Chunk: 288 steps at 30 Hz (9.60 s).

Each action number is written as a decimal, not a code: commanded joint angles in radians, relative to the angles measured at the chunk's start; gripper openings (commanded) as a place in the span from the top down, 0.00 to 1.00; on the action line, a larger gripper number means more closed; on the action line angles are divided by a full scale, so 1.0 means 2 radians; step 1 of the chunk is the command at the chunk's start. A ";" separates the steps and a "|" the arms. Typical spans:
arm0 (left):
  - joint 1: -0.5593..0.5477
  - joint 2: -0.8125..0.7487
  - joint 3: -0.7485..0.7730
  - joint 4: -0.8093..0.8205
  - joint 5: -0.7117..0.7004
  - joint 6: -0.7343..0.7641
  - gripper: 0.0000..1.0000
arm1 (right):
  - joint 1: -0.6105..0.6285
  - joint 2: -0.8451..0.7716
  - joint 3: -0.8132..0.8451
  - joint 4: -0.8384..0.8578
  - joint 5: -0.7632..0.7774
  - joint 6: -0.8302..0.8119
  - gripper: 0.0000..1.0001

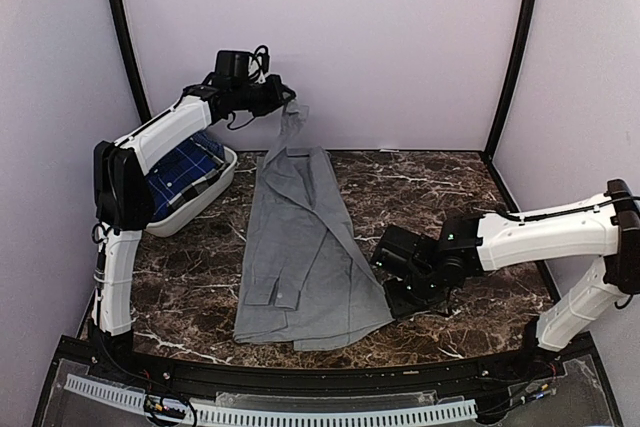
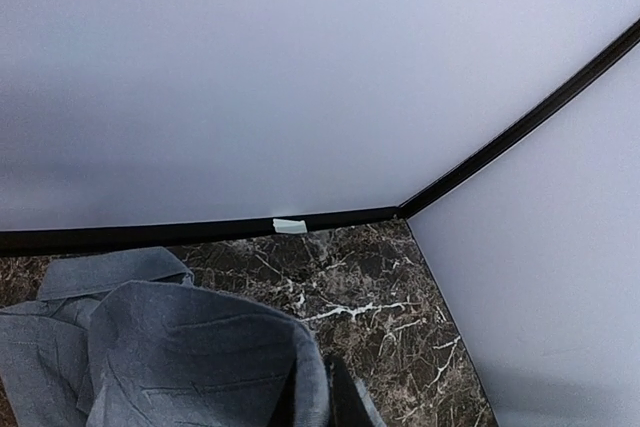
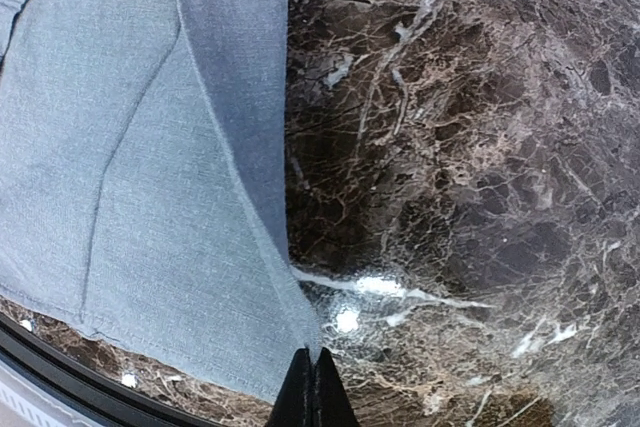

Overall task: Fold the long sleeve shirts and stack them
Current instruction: Pick up the corner of the shirt from the corner of the board, then fold the 1/3-folded shirt at the center of the board, then fold the sleeve at the center of the board, then move the rectangle-folded shirt to the center of the board, then adjust the sleeve at the center of the board.

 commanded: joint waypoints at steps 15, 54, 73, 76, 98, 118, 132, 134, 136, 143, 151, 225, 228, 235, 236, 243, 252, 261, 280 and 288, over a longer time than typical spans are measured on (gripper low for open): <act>0.004 -0.040 0.022 0.030 0.011 0.005 1.00 | 0.017 0.059 0.078 0.065 -0.040 -0.048 1.00; 0.046 -0.050 0.052 0.134 0.033 -0.042 1.00 | 0.034 0.140 0.091 0.246 -0.165 -0.061 1.00; 0.054 -0.074 0.027 0.110 0.016 -0.008 1.00 | 0.035 0.145 0.118 0.245 -0.164 -0.071 1.00; 0.055 -0.074 0.014 0.109 0.016 -0.007 1.00 | 0.035 0.163 0.141 0.242 -0.166 -0.076 1.00; 0.055 -0.083 -0.080 0.121 0.059 0.010 1.00 | 0.029 0.198 0.148 0.251 -0.192 -0.088 0.89; 0.007 -0.172 -0.301 0.119 0.253 0.067 1.00 | -0.179 0.098 0.168 0.244 -0.171 -0.146 0.54; -0.062 -0.177 -0.420 -0.016 0.246 0.118 1.00 | -0.266 0.226 0.251 0.307 -0.211 -0.168 0.49; -0.069 -0.174 -0.428 -0.013 0.247 0.114 1.00 | -0.279 0.259 0.274 0.323 -0.219 -0.169 0.46; -0.081 -0.169 -0.438 -0.009 0.247 0.111 1.00 | -0.290 0.291 0.305 0.329 -0.230 -0.168 0.45; -0.106 -0.159 -0.481 0.008 0.208 0.102 1.00 | -0.297 0.384 0.377 0.350 -0.248 -0.173 0.39; -0.130 -0.142 -0.507 0.043 0.200 0.078 1.00 | -0.299 0.465 0.449 0.333 -0.249 -0.159 0.41; -0.241 -0.247 -0.483 -0.044 0.036 0.075 1.00 | -0.268 0.357 0.296 0.345 -0.252 -0.205 0.57; -0.241 -0.250 -0.480 -0.049 0.031 0.079 1.00 | -0.269 0.361 0.303 0.342 -0.243 -0.206 0.57; -0.238 -0.257 -0.480 -0.059 0.021 0.081 1.00 | -0.286 0.356 0.300 0.346 -0.230 -0.208 0.51; -0.237 -0.258 -0.481 -0.060 0.021 0.082 1.00 | -0.287 0.357 0.301 0.345 -0.230 -0.209 0.51; -0.234 -0.259 -0.477 -0.062 0.020 0.083 1.00 | -0.285 0.375 0.307 0.355 -0.273 -0.206 0.51; -0.230 -0.259 -0.467 -0.071 0.015 0.091 1.00 | -0.276 0.393 0.317 0.360 -0.306 -0.196 0.64; -0.229 -0.262 -0.463 -0.089 0.017 0.112 1.00 | -0.281 0.404 0.379 0.341 -0.297 -0.184 1.00; -0.234 -0.218 -0.501 -0.034 0.051 0.080 1.00 | -0.288 0.487 0.494 0.330 -0.309 -0.139 0.86; -0.235 -0.191 -0.502 -0.005 0.064 0.066 0.96 | -0.296 0.421 0.448 0.302 -0.279 -0.174 0.59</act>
